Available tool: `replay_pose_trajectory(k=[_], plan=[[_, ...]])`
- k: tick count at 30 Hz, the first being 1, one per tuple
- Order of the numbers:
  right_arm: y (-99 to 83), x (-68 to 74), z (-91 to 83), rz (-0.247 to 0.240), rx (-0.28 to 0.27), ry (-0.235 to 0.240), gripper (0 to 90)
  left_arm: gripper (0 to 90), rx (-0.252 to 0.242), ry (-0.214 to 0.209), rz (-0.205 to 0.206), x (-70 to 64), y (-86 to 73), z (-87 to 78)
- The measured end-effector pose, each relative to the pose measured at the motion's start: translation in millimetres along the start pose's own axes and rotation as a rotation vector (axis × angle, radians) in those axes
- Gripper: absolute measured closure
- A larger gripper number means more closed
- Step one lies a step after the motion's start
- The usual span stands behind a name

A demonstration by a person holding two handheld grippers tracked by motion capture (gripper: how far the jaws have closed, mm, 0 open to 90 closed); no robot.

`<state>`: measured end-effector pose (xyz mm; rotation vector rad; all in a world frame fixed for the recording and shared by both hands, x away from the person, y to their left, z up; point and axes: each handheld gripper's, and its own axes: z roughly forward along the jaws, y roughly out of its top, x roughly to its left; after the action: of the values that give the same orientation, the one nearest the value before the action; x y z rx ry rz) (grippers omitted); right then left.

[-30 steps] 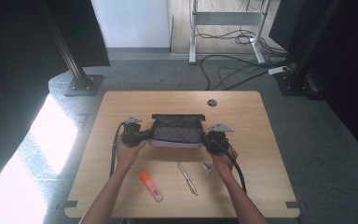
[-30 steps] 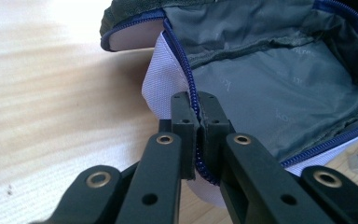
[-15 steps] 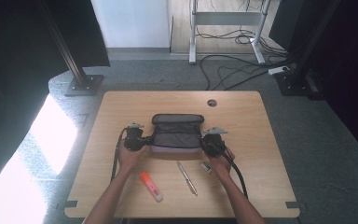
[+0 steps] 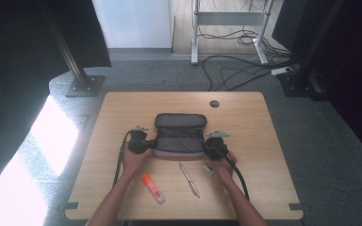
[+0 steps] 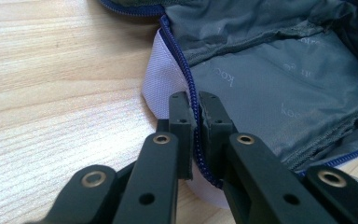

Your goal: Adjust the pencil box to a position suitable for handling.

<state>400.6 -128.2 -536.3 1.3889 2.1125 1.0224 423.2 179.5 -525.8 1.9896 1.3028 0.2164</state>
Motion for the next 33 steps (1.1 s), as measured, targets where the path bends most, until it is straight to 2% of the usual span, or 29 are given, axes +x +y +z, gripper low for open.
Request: replay_pose_trajectory(k=[4,5,8,10,13,16,21,25,27,30,33], plan=[[-0.1,0.3,-0.6,-0.002,-0.002,0.003,81.8,79.5,-0.001,-0.023,-0.007,0.7,0.1,-0.4],[-0.3,0.4,-1.0,-0.005,-0.007,0.002,79.7,74.8,-0.004,-0.029,-0.006,-0.5,0.3,-0.7],[0.0,1.7,-3.0,0.010,-0.024,0.009,69.9,55.1,-0.013,-0.007,0.004,-5.6,2.2,-2.2],[1.3,2.4,-5.1,0.013,-0.043,0.014,67.1,43.9,-0.011,0.000,0.001,-7.6,4.3,-2.9],[3.3,3.0,-9.3,0.019,-0.057,0.026,60.2,32.7,-0.027,-0.004,0.001,-8.7,7.1,-6.6],[4.2,2.0,-13.3,0.029,-0.076,0.027,57.6,23.4,-0.038,-0.011,0.001,-9.2,8.6,-9.3],[6.6,-1.2,-18.8,0.048,-0.097,0.042,53.4,16.1,-0.052,-0.015,-0.009,-8.2,9.4,-15.0],[7.4,-3.6,-25.4,0.054,-0.116,0.058,49.0,15.8,-0.067,-0.022,-0.012,-8.4,10.0,-22.9],[7.6,-4.1,-29.0,0.037,-0.124,0.059,47.2,15.8,-0.081,-0.028,-0.011,-9.8,10.6,-28.7],[7.6,-5.5,-35.9,0.027,-0.137,0.080,45.8,16.4,-0.096,-0.038,-0.001,-13.2,11.6,-35.8],[6.1,-6.5,-42.6,0.015,-0.164,0.090,45.0,17.0,-0.097,-0.038,0.031,-18.0,10.8,-40.5]])
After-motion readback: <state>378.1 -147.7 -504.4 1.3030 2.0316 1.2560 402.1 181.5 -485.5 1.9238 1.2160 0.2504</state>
